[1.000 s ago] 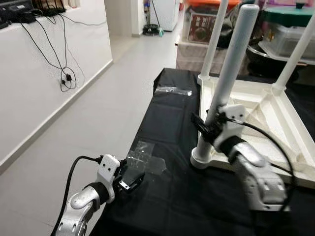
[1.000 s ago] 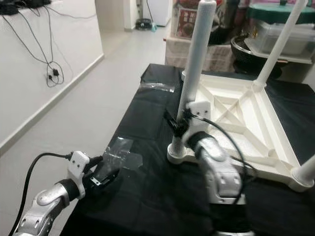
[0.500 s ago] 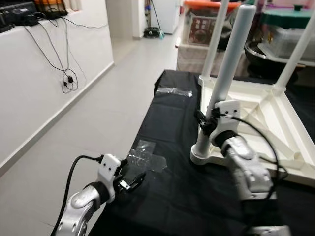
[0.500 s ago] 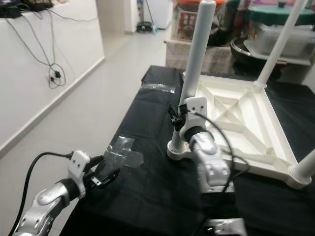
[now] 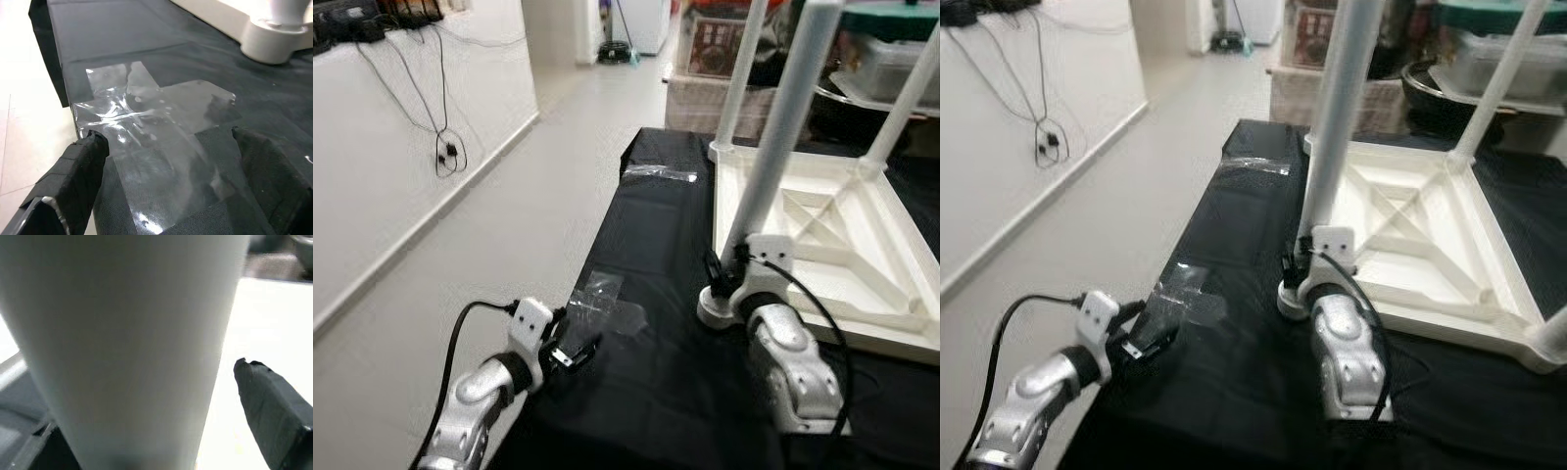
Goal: Building children table
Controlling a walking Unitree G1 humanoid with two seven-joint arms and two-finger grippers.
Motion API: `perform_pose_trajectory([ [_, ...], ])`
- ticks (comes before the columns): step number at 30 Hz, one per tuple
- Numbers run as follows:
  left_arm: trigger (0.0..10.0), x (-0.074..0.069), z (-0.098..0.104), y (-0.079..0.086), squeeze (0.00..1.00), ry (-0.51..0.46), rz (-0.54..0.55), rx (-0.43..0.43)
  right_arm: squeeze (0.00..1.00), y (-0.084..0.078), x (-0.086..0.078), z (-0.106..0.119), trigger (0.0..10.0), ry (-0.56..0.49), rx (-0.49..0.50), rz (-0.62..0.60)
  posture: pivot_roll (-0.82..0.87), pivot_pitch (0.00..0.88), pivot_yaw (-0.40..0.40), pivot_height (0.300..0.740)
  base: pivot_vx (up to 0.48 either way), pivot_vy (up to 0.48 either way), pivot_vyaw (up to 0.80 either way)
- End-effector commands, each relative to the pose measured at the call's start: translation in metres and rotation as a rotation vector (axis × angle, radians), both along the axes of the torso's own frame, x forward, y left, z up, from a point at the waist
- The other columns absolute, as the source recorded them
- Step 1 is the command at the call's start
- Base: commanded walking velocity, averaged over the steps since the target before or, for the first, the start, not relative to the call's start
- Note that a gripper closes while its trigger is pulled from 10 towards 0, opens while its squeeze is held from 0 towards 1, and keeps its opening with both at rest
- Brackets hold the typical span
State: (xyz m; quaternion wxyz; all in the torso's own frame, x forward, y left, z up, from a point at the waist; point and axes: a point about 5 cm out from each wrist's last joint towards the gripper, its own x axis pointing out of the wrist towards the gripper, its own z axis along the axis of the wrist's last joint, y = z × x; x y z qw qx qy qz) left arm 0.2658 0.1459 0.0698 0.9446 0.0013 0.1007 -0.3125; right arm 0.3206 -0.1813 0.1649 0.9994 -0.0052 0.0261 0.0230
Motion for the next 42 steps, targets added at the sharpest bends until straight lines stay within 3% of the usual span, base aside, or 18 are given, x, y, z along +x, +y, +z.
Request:
perform_pose_trajectory([
  [1, 10.0, -0.002, -0.003, -0.001, 0.00, 0.013, -0.001, -0.002, 0.00, -0.004, 0.004, 0.012, 10.0, -0.052, 0.028, 0.048, 0.03, 0.000, -0.038, 0.740, 0.000, 0.000, 0.00],
  [6, 10.0, -0.002, -0.003, 0.001, 0.00, 0.013, 0.002, 0.000, 0.00, -0.013, 0.009, 0.035, 8.3, -0.144, -0.017, 0.218, 0.04, 0.000, -0.041, 0.740, 0.000, 0.000, 0.00],
  [7, 10.0, -0.002, -0.003, 0.002, 0.00, 0.012, 0.003, 0.001, 0.00, -0.013, 0.009, 0.038, 3.3, -0.162, -0.035, 0.263, 0.04, 0.000, -0.041, 0.740, 0.000, 0.000, 0.00],
  [10, 10.0, -0.002, -0.003, 0.002, 0.00, 0.011, 0.003, 0.002, 0.00, -0.013, 0.008, 0.039, 3.3, -0.172, -0.047, 0.292, 0.04, 0.000, -0.041, 0.740, 0.000, 0.000, 0.00],
  [11, 10.0, -0.002, -0.002, 0.003, 0.00, 0.010, 0.004, 0.003, 0.00, -0.014, 0.007, 0.037, 0.0, -0.166, -0.062, 0.320, 0.05, 0.000, -0.045, 0.740, 0.000, 0.000, 0.00],
  [18, 10.0, -0.003, -0.003, 0.005, 0.00, 0.012, 0.007, 0.008, 0.00, -0.019, 0.010, 0.010, 0.0, -0.042, -0.138, 0.213, 0.04, 0.000, -0.040, 0.740, 0.000, 0.000, 0.00],
  [22, 10.0, -0.003, -0.003, 0.002, 0.00, 0.011, 0.002, 0.005, 0.00, -0.038, 0.002, -0.023, 0.0, 0.114, -0.056, -0.399, 0.05, 0.000, -0.037, 0.740, 0.000, 0.000, 0.00],
  [27, 10.0, -0.002, -0.001, 0.001, 0.00, 0.008, -0.001, 0.003, 0.00, -0.018, -0.012, -0.034, 0.0, 0.136, -0.059, -0.448, 0.05, 0.000, -0.032, 0.740, 0.000, 0.000, 0.00],
  [28, 10.0, -0.001, -0.001, 0.002, 0.00, 0.007, -0.002, 0.003, 0.00, -0.004, -0.016, -0.036, 0.8, 0.142, -0.046, -0.395, 0.05, 0.000, -0.031, 0.740, 0.000, 0.000, 0.00],
  [29, 10.0, -0.001, -0.001, 0.002, 0.00, 0.007, -0.003, 0.003, 0.00, 0.009, -0.016, -0.033, 10.0, 0.121, -0.053, -0.308, 0.04, 0.000, -0.032, 0.740, 0.000, 0.000, 0.00],
  [30, 10.0, -0.001, -0.001, 0.002, 0.00, 0.008, -0.003, 0.003, 0.00, 0.016, -0.016, -0.031, 10.0, 0.106, -0.060, -0.249, 0.04, 0.000, -0.031, 0.740, 0.000, 0.000, 0.00],
  [31, 10.0, -0.001, -0.001, 0.001, 0.00, 0.008, -0.004, 0.001, 0.78, 0.014, -0.014, -0.023, 10.0, 0.060, -0.042, -0.203, 0.03, 0.000, -0.031, 0.740, 0.000, 0.000, 0.00],
  [34, 10.0, -0.001, -0.001, 0.000, 0.00, 0.007, -0.005, -0.001, 0.78, 0.011, -0.013, -0.018, 10.0, 0.027, -0.029, -0.179, 0.03, 0.000, -0.031, 0.740, 0.000, 0.000, 0.00],
  [35, 10.0, -0.001, -0.002, -0.001, 0.00, 0.008, -0.005, -0.002, 1.00, 0.006, -0.011, -0.013, 10.0, 0.002, -0.019, -0.165, 0.03, 0.000, -0.033, 0.740, 0.000, 0.000, 0.00],
  [36, 10.0, -0.001, -0.002, -0.002, 0.00, 0.007, -0.005, -0.004, 1.00, 0.001, -0.006, -0.007, 10.0, -0.016, -0.017, -0.144, 0.03, 0.000, -0.033, 0.740, 0.000, 0.000, 0.00],
  [37, 10.0, 0.000, -0.002, -0.002, 0.00, 0.006, -0.004, -0.007, 0.16, -0.005, 0.000, 0.000, 10.0, -0.027, -0.018, -0.122, 0.03, 0.000, -0.038, 0.740, 0.000, 0.000, 0.00],
  [38, 10.0, 0.000, -0.002, -0.002, 0.00, 0.006, -0.003, -0.008, 0.00, -0.009, 0.006, 0.007, 10.0, -0.040, 0.003, -0.081, 0.03, 0.000, -0.038, 0.740, 0.000, 0.000, 0.00],
  [42, 10.0, 0.000, -0.002, -0.003, 0.00, 0.006, -0.002, -0.009, 0.00, -0.019, 0.013, 0.025, 10.0, -0.095, 0.002, 0.034, 0.03, 0.000, -0.036, 0.740, 0.000, 0.000, 0.00],
])
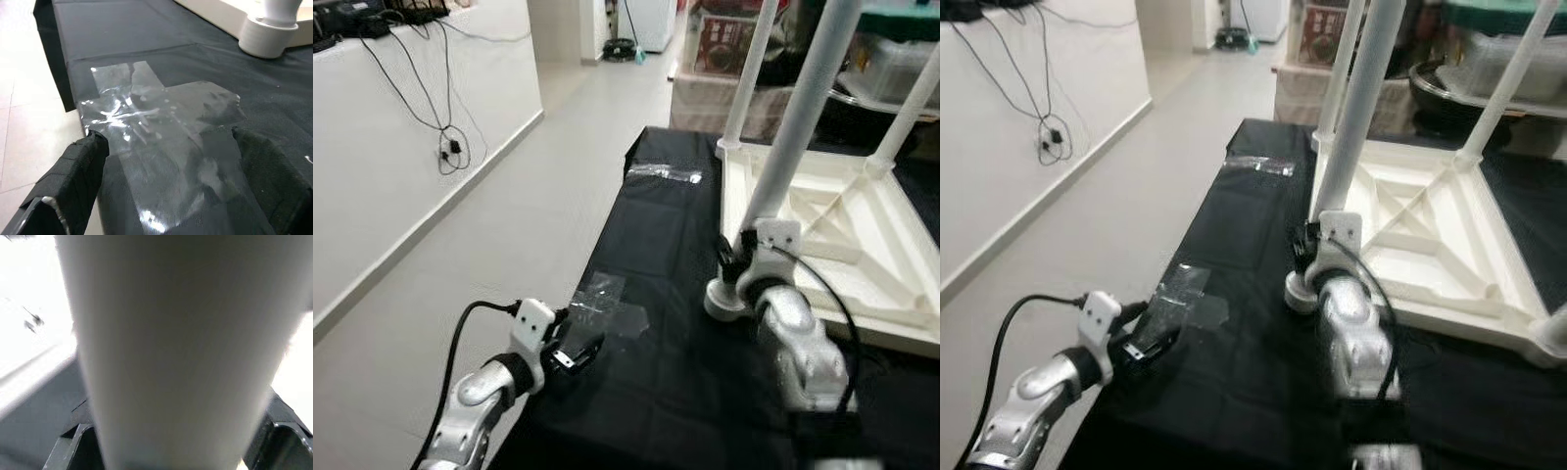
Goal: Building children table
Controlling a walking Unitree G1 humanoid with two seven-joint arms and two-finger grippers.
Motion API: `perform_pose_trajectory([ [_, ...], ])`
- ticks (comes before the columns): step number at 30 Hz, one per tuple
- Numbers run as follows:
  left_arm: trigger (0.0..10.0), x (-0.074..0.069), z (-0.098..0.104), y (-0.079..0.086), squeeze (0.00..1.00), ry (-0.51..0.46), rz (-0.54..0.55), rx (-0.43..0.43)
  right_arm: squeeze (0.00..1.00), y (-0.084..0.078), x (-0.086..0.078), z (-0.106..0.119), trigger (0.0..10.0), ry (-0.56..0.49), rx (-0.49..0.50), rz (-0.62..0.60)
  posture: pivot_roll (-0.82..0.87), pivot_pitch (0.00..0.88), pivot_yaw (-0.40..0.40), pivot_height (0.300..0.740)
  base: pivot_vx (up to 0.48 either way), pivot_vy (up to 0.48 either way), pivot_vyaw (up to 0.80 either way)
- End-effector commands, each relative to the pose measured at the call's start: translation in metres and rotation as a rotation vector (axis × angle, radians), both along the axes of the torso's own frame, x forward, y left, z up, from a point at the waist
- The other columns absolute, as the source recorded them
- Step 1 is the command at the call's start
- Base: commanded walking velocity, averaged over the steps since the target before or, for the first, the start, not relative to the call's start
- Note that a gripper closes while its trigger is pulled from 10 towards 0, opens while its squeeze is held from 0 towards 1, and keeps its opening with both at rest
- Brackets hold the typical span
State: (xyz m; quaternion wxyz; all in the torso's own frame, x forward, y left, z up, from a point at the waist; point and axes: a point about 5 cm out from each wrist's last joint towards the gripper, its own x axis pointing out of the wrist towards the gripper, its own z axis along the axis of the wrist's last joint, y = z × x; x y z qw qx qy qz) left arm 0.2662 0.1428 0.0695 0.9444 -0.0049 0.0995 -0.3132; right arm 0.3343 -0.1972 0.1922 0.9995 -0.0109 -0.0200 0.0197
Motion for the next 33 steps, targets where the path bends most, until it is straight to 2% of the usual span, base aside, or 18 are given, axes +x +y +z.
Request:
perform_pose_trajectory([
  [1, 10.0, 0.000, -0.002, 0.000, 0.00, 0.004, -0.002, 0.004, 0.00, -0.003, -0.001, -0.002, 10.0, -0.002, 0.010, 0.041, 0.03, 0.000, -0.036, 0.740, 0.000, 0.000, 0.00],
  [2, 10.0, 0.000, -0.002, 0.000, 0.00, 0.004, -0.002, 0.004, 0.00, -0.003, -0.001, -0.002, 10.0, -0.002, 0.010, 0.041, 0.03, 0.000, -0.036, 0.740, 0.000, 0.000, 0.00],
  [3, 10.0, 0.000, -0.001, 0.001, 0.00, 0.001, -0.003, 0.005, 0.00, -0.008, -0.002, 0.007, 2.6, -0.044, -0.056, 0.179, 0.03, 0.000, -0.042, 0.740, 0.000, 0.000, 0.00],
  [5, 10.0, 0.000, -0.001, 0.001, 0.00, 0.000, -0.003, 0.006, 0.00, -0.010, -0.002, 0.010, 2.6, -0.058, -0.088, 0.225, 0.04, 0.000, -0.043, 0.740, 0.000, 0.000, 0.00],
  [6, 10.0, 0.000, -0.001, 0.002, 0.00, -0.002, -0.002, 0.007, 0.00, -0.012, -0.003, 0.011, 0.0, -0.057, -0.093, 0.269, 0.04, 0.000, -0.045, 0.740, 0.000, 0.000, 0.00],
  [9, 10.0, 0.000, -0.001, 0.002, 0.00, -0.004, 0.000, 0.008, 0.00, -0.012, -0.005, 0.010, 0.0, -0.053, -0.088, 0.315, 0.04, 0.000, -0.045, 0.740, 0.000, 0.000, 0.00],
  [12, 10.0, -0.001, -0.001, 0.002, 0.00, -0.003, -0.001, 0.007, 0.00, -0.014, -0.002, 0.002, 0.0, -0.016, -0.103, 0.232, 0.04, 0.000, -0.045, 0.740, 0.000, 0.000, 0.00],
  [14, 10.0, -0.002, -0.001, 0.002, 0.00, -0.001, -0.002, 0.008, 0.00, -0.025, 0.004, -0.010, 0.0, 0.057, -0.074, -0.055, 0.04, 0.000, -0.039, 0.740, 0.000, 0.000, 0.00],
  [15, 10.0, -0.002, -0.001, 0.002, 0.00, -0.001, -0.002, 0.008, 0.00, -0.025, 0.004, -0.010, 0.0, 0.057, -0.074, -0.055, 0.04, 0.000, -0.039, 0.740, 0.000, 0.000, 0.00],
  [16, 10.0, -0.002, -0.001, 0.002, 0.00, 0.001, -0.004, 0.008, 0.00, -0.037, -0.002, -0.031, 0.0, 0.157, -0.030, -0.409, 0.04, 0.000, -0.039, 0.740, 0.000, 0.000, 0.00],
  [18, 10.0, -0.002, -0.001, 0.002, 0.00, 0.002, -0.005, 0.010, 0.00, -0.028, -0.017, -0.038, 0.0, 0.147, -0.008, -0.602, 0.05, 0.000, -0.038, 0.740, 0.000, 0.000, 0.00],
  [20, 10.0, -0.002, -0.001, 0.002, 0.00, 0.002, -0.006, 0.012, 0.00, -0.023, -0.022, -0.038, 0.0, 0.131, 0.000, -0.647, 0.05, 0.000, -0.038, 0.740, 0.000, 0.000, 0.00],
  [23, 10.0, -0.001, 0.000, 0.002, 0.00, 0.000, -0.005, 0.012, 0.00, -0.003, -0.028, -0.038, 0.0, 0.095, 0.011, -0.629, 0.05, 0.000, -0.031, 0.740, 0.000, 0.000, 0.00],
  [24, 10.0, 0.000, 0.001, 0.001, 0.00, -0.002, -0.005, 0.010, 0.00, 0.010, -0.029, -0.040, 0.0, 0.106, 0.020, -0.575, 0.05, 0.000, -0.032, 0.740, 0.000, 0.000, 0.00],
  [25, 10.0, 0.000, 0.001, 0.001, 0.00, -0.004, -0.006, 0.011, 0.00, 0.021, -0.027, -0.044, 10.0, 0.133, 0.037, -0.485, 0.05, 0.000, -0.036, 0.740, 0.000, 0.000, 0.00],
  [28, 10.0, 0.001, 0.002, 0.003, 0.00, -0.006, -0.004, 0.013, 0.00, 0.027, -0.025, -0.042, 10.0, 0.116, 0.070, -0.381, 0.05, 0.000, -0.036, 0.740, 0.000, 0.000, 0.00],
  [29, 10.0, 0.000, 0.001, 0.005, 0.00, -0.005, -0.001, 0.014, 1.00, 0.019, -0.023, -0.036, 10.0, 0.075, 0.054, -0.359, 0.05, 0.000, -0.038, 0.740, 0.000, 0.000, 0.00],
  [33, 10.0, 0.000, 0.000, 0.006, 0.00, -0.002, 0.002, 0.014, 1.00, 0.003, -0.018, -0.022, 10.0, 0.021, 0.008, -0.340, 0.04, 0.000, -0.036, 0.740, 0.000, 0.000, 0.00],
])
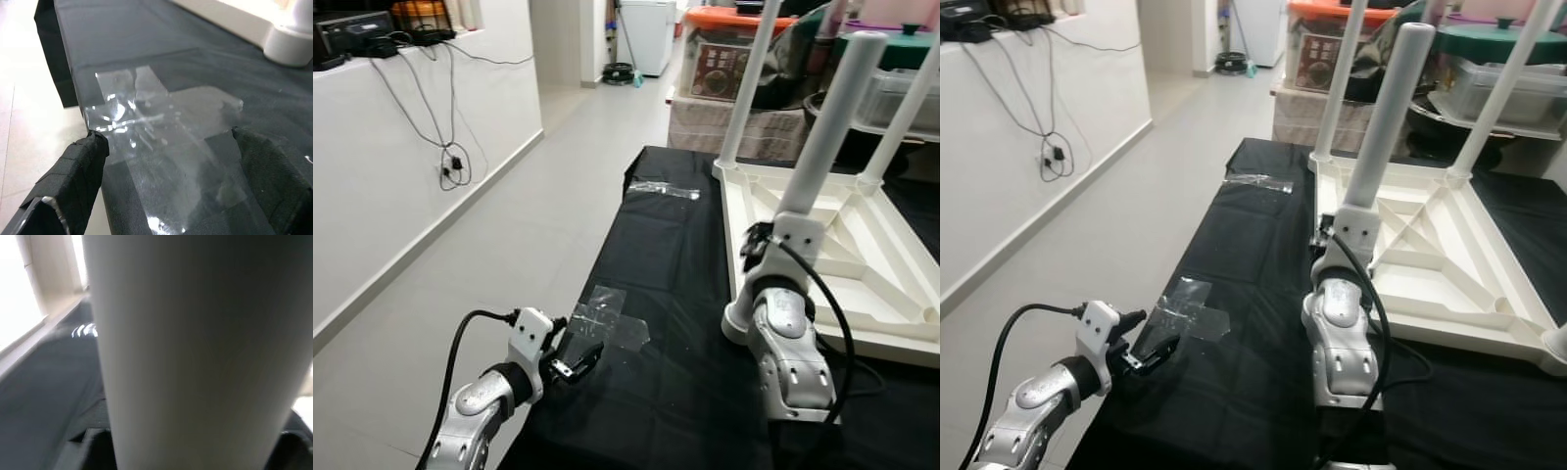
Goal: Building children table
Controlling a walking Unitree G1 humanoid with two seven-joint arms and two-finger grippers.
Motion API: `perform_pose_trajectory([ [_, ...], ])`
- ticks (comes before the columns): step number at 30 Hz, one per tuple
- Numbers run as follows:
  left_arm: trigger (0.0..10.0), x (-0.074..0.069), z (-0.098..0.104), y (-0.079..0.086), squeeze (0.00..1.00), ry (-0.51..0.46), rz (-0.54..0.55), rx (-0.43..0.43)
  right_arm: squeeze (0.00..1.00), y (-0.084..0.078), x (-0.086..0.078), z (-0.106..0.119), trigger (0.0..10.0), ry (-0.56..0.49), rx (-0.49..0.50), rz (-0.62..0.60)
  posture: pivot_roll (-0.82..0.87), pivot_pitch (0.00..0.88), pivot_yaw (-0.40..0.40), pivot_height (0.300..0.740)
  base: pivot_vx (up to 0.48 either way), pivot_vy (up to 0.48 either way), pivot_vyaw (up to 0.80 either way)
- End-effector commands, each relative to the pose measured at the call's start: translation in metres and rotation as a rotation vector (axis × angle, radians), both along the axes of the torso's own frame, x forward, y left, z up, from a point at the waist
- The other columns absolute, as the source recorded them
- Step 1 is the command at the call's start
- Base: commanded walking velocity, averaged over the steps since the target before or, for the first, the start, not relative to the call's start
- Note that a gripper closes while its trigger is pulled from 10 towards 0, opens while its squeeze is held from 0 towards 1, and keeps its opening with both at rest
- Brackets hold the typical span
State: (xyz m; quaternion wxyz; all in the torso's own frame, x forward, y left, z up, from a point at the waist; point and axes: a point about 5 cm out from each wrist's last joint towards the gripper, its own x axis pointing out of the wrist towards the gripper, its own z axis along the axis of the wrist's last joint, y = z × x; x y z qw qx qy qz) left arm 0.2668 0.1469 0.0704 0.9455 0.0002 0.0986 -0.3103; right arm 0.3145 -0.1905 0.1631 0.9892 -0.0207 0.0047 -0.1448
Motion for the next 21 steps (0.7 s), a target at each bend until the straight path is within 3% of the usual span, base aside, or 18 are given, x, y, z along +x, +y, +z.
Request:
perform_pose_trajectory([
  [1, 10.0, -0.002, -0.001, 0.001, 0.00, 0.004, -0.002, 0.003, 1.00, -0.009, 0.005, 0.012, 10.0, -0.029, -0.003, -0.021, 0.04, 0.000, -0.036, 0.740, 0.000, 0.000, 0.00],
  [2, 10.0, -0.002, -0.002, 0.000, 0.00, 0.005, -0.003, 0.002, 0.00, -0.013, 0.009, 0.019, 10.0, -0.056, 0.003, -0.005, 0.04, 0.000, -0.034, 0.740, 0.000, 0.000, 0.00],
  [6, 10.0, -0.002, -0.002, -0.002, 0.00, 0.006, -0.007, -0.002, 0.00, -0.016, 0.016, 0.035, 10.0, -0.123, 0.048, 0.139, 0.04, 0.000, -0.030, 0.740, 0.000, 0.000, 0.00],
  [7, 10.0, -0.001, -0.001, -0.002, 0.00, 0.005, -0.011, -0.002, 0.00, -0.018, 0.020, 0.044, 10.0, -0.143, 0.052, 0.290, 0.04, 0.000, -0.030, 0.740, 0.000, 0.000, 0.00],
  [9, 10.0, 0.000, 0.000, -0.002, 0.00, 0.003, -0.012, 0.000, 0.00, -0.019, 0.021, 0.048, 10.0, -0.138, 0.034, 0.380, 0.04, 0.000, -0.031, 0.740, 0.000, 0.000, 0.00],
  [11, 10.0, 0.000, 0.000, -0.002, 0.00, 0.003, -0.012, 0.000, 0.00, -0.019, 0.021, 0.048, 10.0, -0.138, 0.034, 0.380, 0.04, 0.000, -0.031, 0.740, 0.000, 0.000, 0.00],
  [13, 10.0, 0.000, 0.000, 0.000, 0.00, 0.002, -0.012, 0.002, 0.00, -0.014, 0.018, 0.052, 10.0, -0.142, -0.005, 0.561, 0.04, 0.000, -0.030, 0.740, 0.000, 0.000, 0.00],
  [14, 10.0, 0.000, 0.000, 0.000, 0.00, 0.002, -0.012, 0.002, 0.00, -0.014, 0.018, 0.052, 10.0, -0.142, -0.005, 0.561, 0.04, 0.000, -0.030, 0.740, 0.000, 0.000, 0.00],
  [15, 10.0, 0.000, 0.000, 0.000, 0.00, 0.002, -0.013, 0.004, 0.00, -0.010, 0.015, 0.048, 8.3, -0.110, -0.032, 0.669, 0.05, 0.000, -0.034, 0.740, 0.000, 0.000, 0.00],
  [16, 10.0, -0.001, 0.000, 0.001, 0.00, 0.001, -0.013, 0.005, 0.00, -0.006, 0.011, 0.043, 4.3, -0.076, -0.063, 0.759, 0.05, 0.000, -0.036, 0.740, 0.000, 0.000, 0.00],
  [18, 10.0, -0.001, 0.000, 0.001, 0.00, 0.001, -0.013, 0.005, 0.00, -0.004, 0.009, 0.039, 4.3, -0.051, -0.081, 0.808, 0.05, 0.000, -0.036, 0.740, 0.000, 0.000, 0.00],
  [19, 10.0, -0.002, 0.000, 0.001, 0.00, 0.002, -0.012, 0.004, 0.00, 0.003, 0.004, 0.029, 0.0, 0.001, -0.105, 0.877, 0.05, 0.000, -0.038, 0.740, 0.000, 0.000, 0.00],
  [21, 10.0, -0.002, 0.000, 0.002, 0.00, 0.003, -0.011, 0.004, 0.00, 0.006, 0.003, 0.025, 0.0, 0.021, -0.108, 0.885, 0.05, 0.000, -0.038, 0.740, 0.000, 0.000, 0.00],
])
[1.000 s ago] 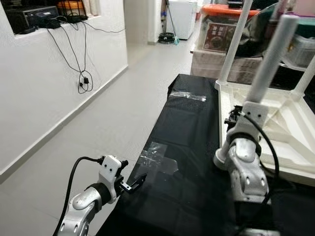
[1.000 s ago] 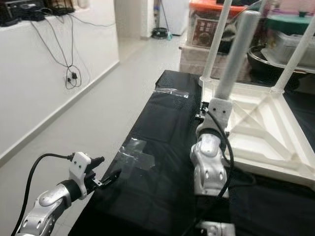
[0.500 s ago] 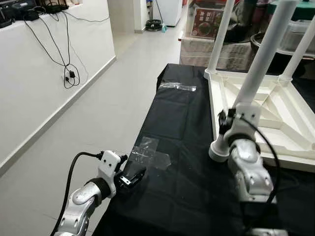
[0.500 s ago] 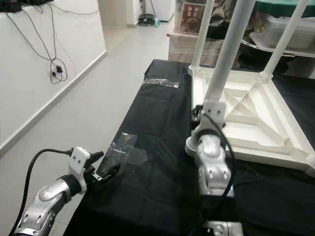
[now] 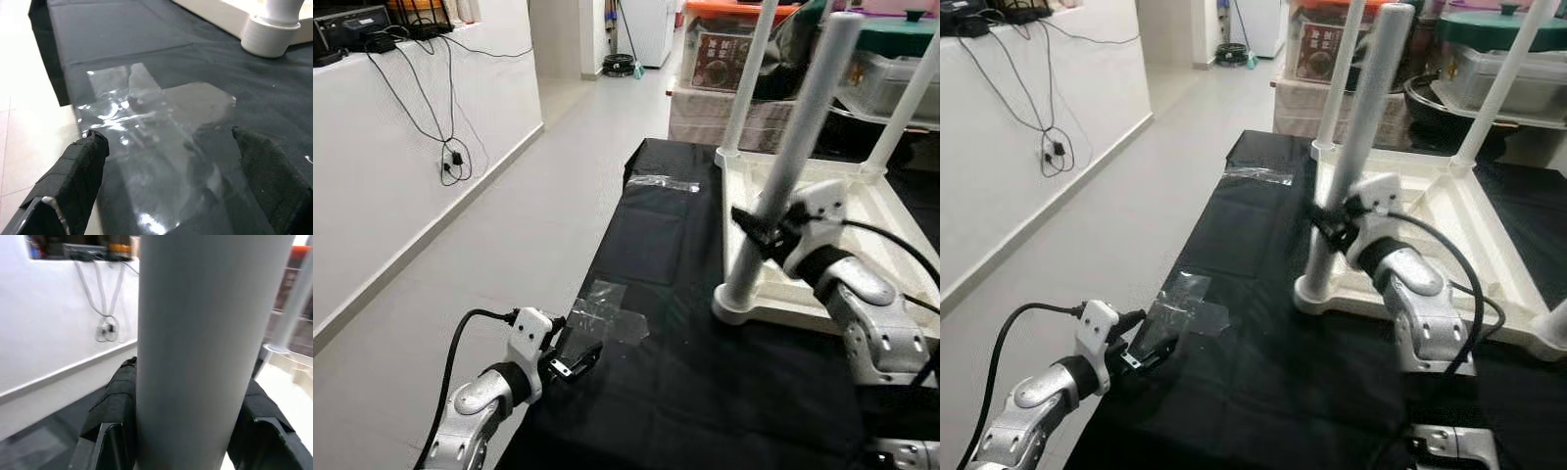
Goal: Building children table
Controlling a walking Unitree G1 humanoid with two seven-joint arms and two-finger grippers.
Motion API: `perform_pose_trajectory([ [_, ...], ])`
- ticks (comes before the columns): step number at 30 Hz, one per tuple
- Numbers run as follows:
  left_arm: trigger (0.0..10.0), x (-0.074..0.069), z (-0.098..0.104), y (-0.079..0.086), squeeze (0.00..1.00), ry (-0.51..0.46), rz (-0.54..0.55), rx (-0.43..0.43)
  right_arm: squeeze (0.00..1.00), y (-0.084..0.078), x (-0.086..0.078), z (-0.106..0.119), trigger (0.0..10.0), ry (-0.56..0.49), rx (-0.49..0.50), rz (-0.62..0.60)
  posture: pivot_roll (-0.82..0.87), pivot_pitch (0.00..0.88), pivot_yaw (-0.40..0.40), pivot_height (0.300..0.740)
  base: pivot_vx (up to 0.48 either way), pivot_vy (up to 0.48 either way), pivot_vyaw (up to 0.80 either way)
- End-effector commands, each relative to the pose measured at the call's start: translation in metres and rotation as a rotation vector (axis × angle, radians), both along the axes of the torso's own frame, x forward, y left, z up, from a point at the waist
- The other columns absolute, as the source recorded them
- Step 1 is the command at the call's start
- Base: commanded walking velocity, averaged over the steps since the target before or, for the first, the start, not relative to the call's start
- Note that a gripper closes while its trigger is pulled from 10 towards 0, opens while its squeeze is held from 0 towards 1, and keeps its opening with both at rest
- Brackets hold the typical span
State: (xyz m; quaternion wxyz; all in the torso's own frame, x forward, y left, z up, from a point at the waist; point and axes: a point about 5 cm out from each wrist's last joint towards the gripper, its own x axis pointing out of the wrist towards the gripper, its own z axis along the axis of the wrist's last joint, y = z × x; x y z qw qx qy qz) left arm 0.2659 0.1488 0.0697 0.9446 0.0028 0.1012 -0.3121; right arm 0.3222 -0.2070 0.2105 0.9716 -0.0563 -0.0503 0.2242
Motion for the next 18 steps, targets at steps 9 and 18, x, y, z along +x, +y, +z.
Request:
perform_pose_trajectory([
  [9, 10.0, 0.000, 0.001, -0.001, 0.00, -0.002, -0.008, -0.001, 0.00, -0.003, 0.009, -0.067, 0.0, 0.295, 0.017, -0.705, 0.05, 0.000, -0.033, 0.740, 0.000, 0.000, 0.00],
  [18, 10.0, 0.001, 0.001, -0.004, 0.00, -0.003, -0.009, -0.007, 0.00, 0.036, -0.018, -0.079, 0.0, 0.347, 0.059, -0.761, 0.05, 0.000, -0.036, 0.740, 0.000, 0.000, 0.00],
])
